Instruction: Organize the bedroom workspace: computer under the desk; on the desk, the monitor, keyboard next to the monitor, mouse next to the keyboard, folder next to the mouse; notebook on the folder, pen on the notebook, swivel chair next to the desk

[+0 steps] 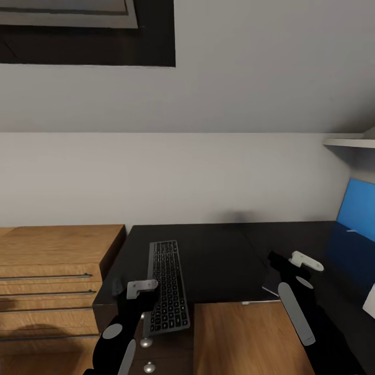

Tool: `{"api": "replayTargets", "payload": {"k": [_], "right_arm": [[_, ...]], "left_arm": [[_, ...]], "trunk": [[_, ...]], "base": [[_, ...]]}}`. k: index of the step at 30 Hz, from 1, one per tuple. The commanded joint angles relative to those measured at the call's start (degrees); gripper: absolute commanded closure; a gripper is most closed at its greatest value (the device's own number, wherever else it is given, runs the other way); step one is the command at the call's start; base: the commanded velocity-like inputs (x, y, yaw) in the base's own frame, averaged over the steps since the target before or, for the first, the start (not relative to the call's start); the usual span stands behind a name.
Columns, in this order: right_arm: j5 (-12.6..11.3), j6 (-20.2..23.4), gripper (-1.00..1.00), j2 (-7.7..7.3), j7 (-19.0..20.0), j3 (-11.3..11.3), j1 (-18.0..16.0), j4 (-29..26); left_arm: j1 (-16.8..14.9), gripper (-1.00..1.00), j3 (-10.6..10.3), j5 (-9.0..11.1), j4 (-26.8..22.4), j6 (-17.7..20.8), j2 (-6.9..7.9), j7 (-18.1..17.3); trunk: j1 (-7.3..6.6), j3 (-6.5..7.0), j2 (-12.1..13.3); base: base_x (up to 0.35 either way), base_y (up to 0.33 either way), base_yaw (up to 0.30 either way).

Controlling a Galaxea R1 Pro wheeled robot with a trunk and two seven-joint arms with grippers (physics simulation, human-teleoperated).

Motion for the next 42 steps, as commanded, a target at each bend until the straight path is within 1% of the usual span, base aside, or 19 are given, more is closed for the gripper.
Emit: {"api": "replayTargets", "payload": {"k": [1, 7, 26, 35, 37, 39, 40, 42], "right_arm": [[-0.33, -0.07, -1.00, -0.07, -0.45, 0.15, -0.06, -0.03], [-0.34, -0.71, -1.00, -0.07, -0.48, 0.08, -0.02, 0.00], [-0.37, -0.76, -1.00, -0.07, -0.54, 0.06, -0.03, 0.01], [-0.52, -0.80, -1.00, -0.07, -0.45, 0.06, -0.04, -0.18], [-0.28, -0.83, -1.00, -0.13, -0.26, 0.18, -0.05, -0.06], [0.93, -0.85, -1.00, -0.46, 0.61, 0.25, -0.02, 1.16], [3.19, -0.85, -1.00, -0.56, 2.42, 0.00, -0.05, 3.99], [4.33, -0.87, -1.00, -0.83, 3.60, -0.12, -0.10, 5.32]], "left_arm": [[-0.04, -1.00, -0.08, 0.06, -0.07, 0.30, 0.00, 0.33], [-0.04, -1.00, -0.08, 0.06, -0.14, 0.32, 0.00, 0.33], [-0.04, -1.00, -0.08, 0.06, -0.16, 0.32, 0.00, 0.33], [-0.04, -1.00, -0.08, 0.06, -0.16, 0.32, 0.00, 0.33], [-0.04, -1.00, -0.08, 0.06, -0.16, 0.32, 0.00, 0.33], [-0.04, -1.00, -0.08, 0.06, -0.29, 0.32, 0.00, 0.33], [-0.04, -1.00, -0.08, 0.06, -0.50, 0.32, 0.00, 0.33], [-0.04, -1.00, -0.08, 0.06, -0.58, 0.32, 0.00, 0.33]], "trunk": [[0.03, -0.14, -0.04], [0.03, -0.65, -0.04], [0.03, -2.37, -0.04], [0.03, -2.67, -0.04], [0.03, -2.67, -0.04], [0.03, -2.67, -0.04], [0.03, -2.67, -0.04], [0.03, -2.67, -0.04]], "base": [[0.307, -0.078, 0.000], [0.213, -0.044, 0.000], [0.018, -0.002, 0.000], [0.257, -0.134, 0.000], [0.237, -0.164, 0.000], [0.022, -0.015, 0.000], [0.006, -0.004, 0.000], [0.004, -0.003, 0.000]]}}
